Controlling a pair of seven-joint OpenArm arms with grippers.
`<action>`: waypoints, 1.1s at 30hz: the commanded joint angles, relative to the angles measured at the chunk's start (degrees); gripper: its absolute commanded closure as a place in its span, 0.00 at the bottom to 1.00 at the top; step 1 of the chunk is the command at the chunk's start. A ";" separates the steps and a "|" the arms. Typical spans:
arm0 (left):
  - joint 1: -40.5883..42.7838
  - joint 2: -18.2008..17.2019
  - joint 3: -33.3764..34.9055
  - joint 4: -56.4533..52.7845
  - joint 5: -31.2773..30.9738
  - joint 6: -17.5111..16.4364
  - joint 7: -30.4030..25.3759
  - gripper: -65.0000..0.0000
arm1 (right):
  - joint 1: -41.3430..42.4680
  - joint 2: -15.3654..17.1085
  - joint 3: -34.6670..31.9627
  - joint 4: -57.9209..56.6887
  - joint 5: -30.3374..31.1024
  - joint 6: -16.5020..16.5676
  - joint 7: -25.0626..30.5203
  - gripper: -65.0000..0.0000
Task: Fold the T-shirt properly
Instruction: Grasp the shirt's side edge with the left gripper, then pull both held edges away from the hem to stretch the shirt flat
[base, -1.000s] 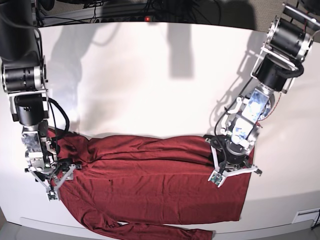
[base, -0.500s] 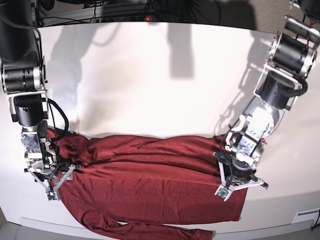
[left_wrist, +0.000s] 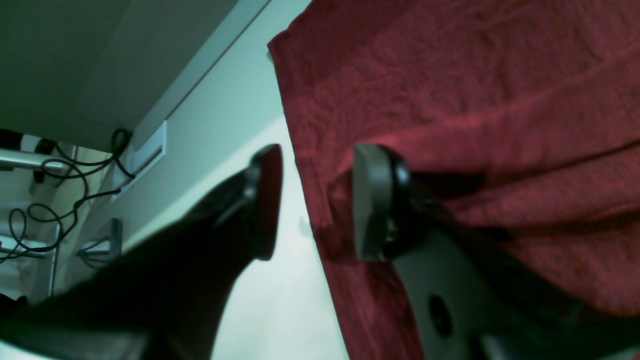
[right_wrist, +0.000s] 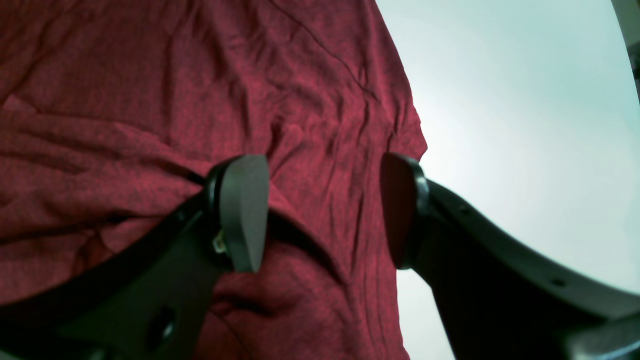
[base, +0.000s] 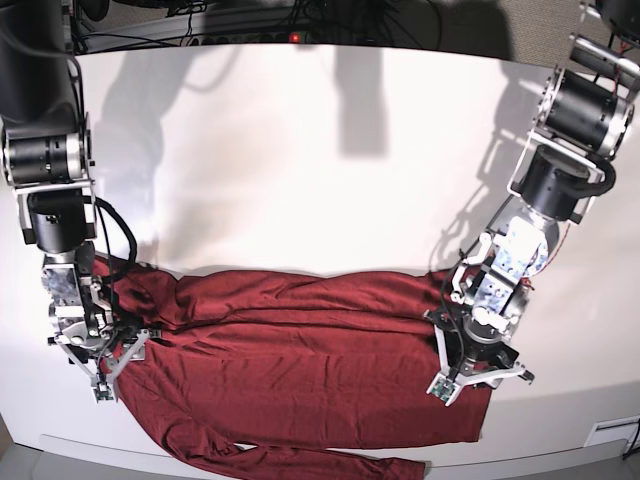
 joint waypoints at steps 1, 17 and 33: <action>-2.05 -0.24 -0.33 0.79 0.50 0.98 -1.16 0.63 | 2.19 0.83 0.28 0.90 -0.04 -0.15 1.09 0.46; -0.42 0.11 -0.94 1.88 -18.69 3.39 5.33 0.69 | -1.51 1.95 1.01 2.08 5.51 6.58 -1.42 0.46; 9.22 0.15 -23.61 1.90 -28.33 -2.29 5.31 0.69 | -19.93 1.73 13.92 26.47 7.30 10.73 -3.56 0.46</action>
